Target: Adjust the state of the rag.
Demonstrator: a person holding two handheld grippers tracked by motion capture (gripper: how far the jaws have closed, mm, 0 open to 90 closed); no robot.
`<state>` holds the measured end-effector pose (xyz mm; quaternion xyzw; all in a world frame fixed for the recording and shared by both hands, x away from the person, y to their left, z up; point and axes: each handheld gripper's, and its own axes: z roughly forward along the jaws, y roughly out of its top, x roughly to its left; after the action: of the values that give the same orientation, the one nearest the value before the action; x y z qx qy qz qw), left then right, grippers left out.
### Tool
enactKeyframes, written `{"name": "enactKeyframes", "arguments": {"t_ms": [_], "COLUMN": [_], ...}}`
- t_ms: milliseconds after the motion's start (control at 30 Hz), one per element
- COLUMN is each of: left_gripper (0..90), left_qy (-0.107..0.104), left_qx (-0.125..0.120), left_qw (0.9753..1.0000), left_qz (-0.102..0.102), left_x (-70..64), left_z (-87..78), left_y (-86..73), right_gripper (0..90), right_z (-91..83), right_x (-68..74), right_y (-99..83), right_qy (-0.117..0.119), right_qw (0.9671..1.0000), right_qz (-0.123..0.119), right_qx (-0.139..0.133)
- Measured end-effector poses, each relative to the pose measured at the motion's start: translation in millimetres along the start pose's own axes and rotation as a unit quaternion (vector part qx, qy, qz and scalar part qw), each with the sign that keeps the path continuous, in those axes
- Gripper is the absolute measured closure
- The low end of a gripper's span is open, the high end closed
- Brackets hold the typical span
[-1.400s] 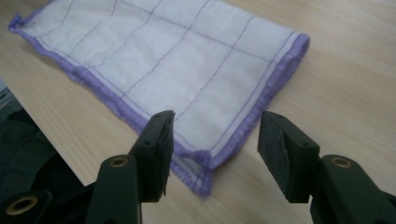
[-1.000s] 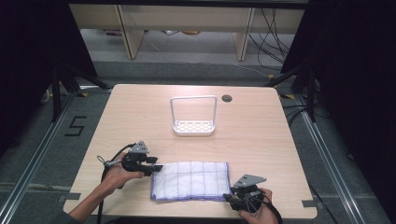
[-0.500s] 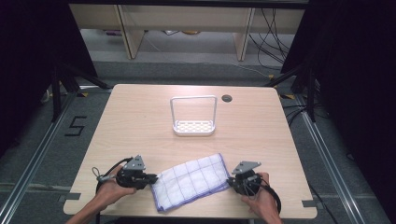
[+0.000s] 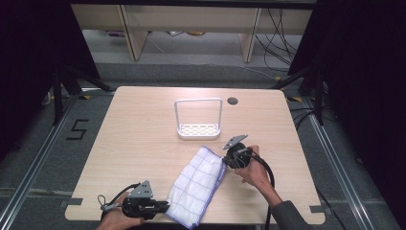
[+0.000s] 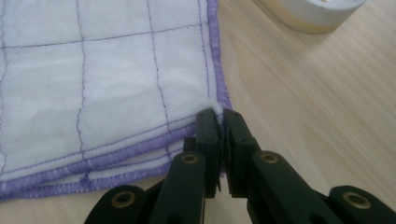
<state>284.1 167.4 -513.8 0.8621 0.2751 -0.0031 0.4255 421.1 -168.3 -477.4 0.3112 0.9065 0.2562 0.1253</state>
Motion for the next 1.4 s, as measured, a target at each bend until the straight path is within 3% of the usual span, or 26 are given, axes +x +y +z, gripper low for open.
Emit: {"name": "enactKeyframes", "arguments": {"t_ms": [100,167,200,333,367,400,433,500,567,600,667,800,833,867,900,933,1000,1033,1067,1100,1167,1200,1267,1300,1367,1400], "left_gripper": [80.9,80.8,80.7,80.6,80.4,80.0,79.2,75.4,64.9,59.0,48.5,41.4,40.9,40.4,40.2,40.0,39.5,39.5,39.4,39.4,38.7,38.3,38.2,38.2,38.2,38.2], "left_qy": [-0.008,-0.005,-0.007,-0.010,-0.006,-0.007,-0.006,-0.014,-0.035,-0.040,-0.032,-0.008,0.004,0.006,0.017,0.033,0.040,0.050,0.063,0.068,0.079,0.086,0.097,0.097,0.101,0.101], "left_qx": [-0.003,0.003,-0.007,-0.015,-0.012,-0.016,-0.009,-0.007,-0.007,-0.017,-0.026,-0.059,-0.056,-0.049,-0.049,-0.053,-0.054,-0.054,-0.058,-0.064,-0.056,-0.060,-0.052,-0.044,-0.048,-0.034], "left_qw": [1.0000,1.0000,0.9999,0.9998,0.9999,0.9998,0.9999,0.9999,0.9993,0.9988,0.9989,0.9975,0.9977,0.9983,0.9981,0.9974,0.9967,0.9963,0.9951,0.9942,0.9941,0.9931,0.9927,0.9934,0.9924,0.9935], "left_qz": [-0.003,0.008,-0.004,0.000,0.005,-0.005,0.006,0.003,-0.005,-0.020,-0.023,-0.037,-0.037,-0.032,-0.031,-0.037,-0.045,-0.043,-0.050,-0.052,-0.049,-0.051,-0.048,-0.043,-0.051,-0.040], "left_x": [-4.8,-5.2,-8.7,-11.8,-11.3,-13.2,-11.9,-12.8,-13.2,-12.7,-9.7,5.4,10.9,15.3,19.7,26.7,37.2,43.1,47.5,52.3,61.9,64.9,72.2,75.4,80.7,84.8], "left_z": [3.5,4.6,6.5,8.5,8.3,9.2,8.9,9.5,8.8,6.4,0.5,-11.4,-12.4,-11.9,-9.5,-7.1,-3.3,-1.3,0.7,3.1,6.3,8.9,13.2,13.7,19.7,20.7], "left_y": [1.2,2.0,2.0,5.0,5.4,5.4,5.9,5.7,6.3,7.2,10.2,20.8,25.1,27.9,31.5,35.9,42.9,47.0,51.0,54.8,62.0,64.9,71.6,73.6,79.0,81.8], "right_gripper": [86.6,86.6,86.6,86.6,86.6,86.5,86.4,84.8,74.5,69.7,59.9,50.2,47.9,46.4,44.4,43.7,42.3,41.4,41.0,40.2,39.1,38.9,38.0,37.9,37.3,37.2], "right_z": [8.1,12.6,14.4,22.9,25.1,26.0,26.9,28.4,25.4,24.4,12.8,-7.3,-12.4,-18.2,-19.7,-22.1,-25.2,-25.7,-24.9,-24.7,-22.2,-18.8,-17.9,-15.3,-14.5,-13.0], "right_x": [-1.4,-3.1,-3.3,-8.3,-9.2,-9.6,-10.9,-12.6,-13.6,-14.2,-19.4,-25.5,-27.5,-26.6,-27.8,-26.8,-26.3,-23.8,-24.3,-21.8,-22.2,-20.7,-21.4,-20.2,-18.6,-18.0], "right_y": [7.8,12.2,14.6,22.7,25.0,25.9,26.9,27.8,27.2,26.2,22.2,12.4,10.2,9.2,8.4,8.9,8.8,9.6,9.5,10.6,11.3,11.5,12.8,13.7,15.2,16.0], "right_qy": [-0.001,-0.002,-0.001,-0.006,0.004,0.003,0.006,0.010,-0.002,-0.018,-0.018,-0.037,-0.040,-0.033,-0.038,-0.040,-0.042,-0.033,-0.033,-0.029,-0.028,-0.030,-0.032,-0.033,-0.031,-0.031], "right_qw": [1.0000,0.9999,1.0000,0.9998,0.9999,0.9999,0.9999,0.9998,0.9993,0.9982,0.9954,0.9902,0.9891,0.9858,0.9860,0.9839,0.9824,0.9803,0.9814,0.9791,0.9822,0.9806,0.9830,0.9811,0.9817,0.9805], "right_qz": [0.001,-0.011,-0.007,-0.018,-0.008,-0.006,-0.003,0.004,0.028,0.044,0.082,0.109,0.111,0.136,0.131,0.144,0.148,0.162,0.154,0.167,0.154,0.157,0.148,0.154,0.162,0.168], "right_qx": [0.003,-0.001,0.000,-0.006,-0.007,-0.009,-0.011,-0.014,-0.025,-0.038,-0.046,-0.079,-0.089,-0.092,-0.095,-0.099,-0.107,-0.108,-0.110,-0.112,-0.104,-0.113,-0.104,-0.112,-0.096,-0.098]}}
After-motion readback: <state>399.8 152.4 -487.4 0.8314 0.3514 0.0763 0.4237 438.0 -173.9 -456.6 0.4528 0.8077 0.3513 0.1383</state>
